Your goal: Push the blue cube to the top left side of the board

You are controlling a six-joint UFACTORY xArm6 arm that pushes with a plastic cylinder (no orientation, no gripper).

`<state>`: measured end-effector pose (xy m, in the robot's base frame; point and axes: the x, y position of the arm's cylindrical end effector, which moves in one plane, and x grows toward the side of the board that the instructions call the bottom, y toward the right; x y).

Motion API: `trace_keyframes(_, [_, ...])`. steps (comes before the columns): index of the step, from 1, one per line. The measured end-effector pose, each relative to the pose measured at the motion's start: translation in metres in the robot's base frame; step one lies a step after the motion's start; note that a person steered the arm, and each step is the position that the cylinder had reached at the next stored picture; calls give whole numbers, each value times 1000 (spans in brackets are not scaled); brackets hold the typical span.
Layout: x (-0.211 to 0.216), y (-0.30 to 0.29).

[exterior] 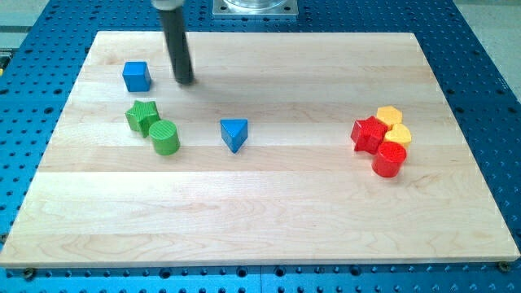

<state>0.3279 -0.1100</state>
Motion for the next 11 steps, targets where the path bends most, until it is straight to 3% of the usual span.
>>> trace_keyframes(1, [19, -41])
trace_keyframes(2, [-18, -61])
trace_keyframes(3, [-2, -53])
trace_keyframes(4, [61, -100])
trace_keyframes(5, [-3, -87])
trace_keyframes(6, [-5, -65])
trace_keyframes(8, [-87, -27])
trace_keyframes(9, [-104, -23])
trace_keyframes(10, [-103, -60])
trace_keyframes(11, [-84, -25])
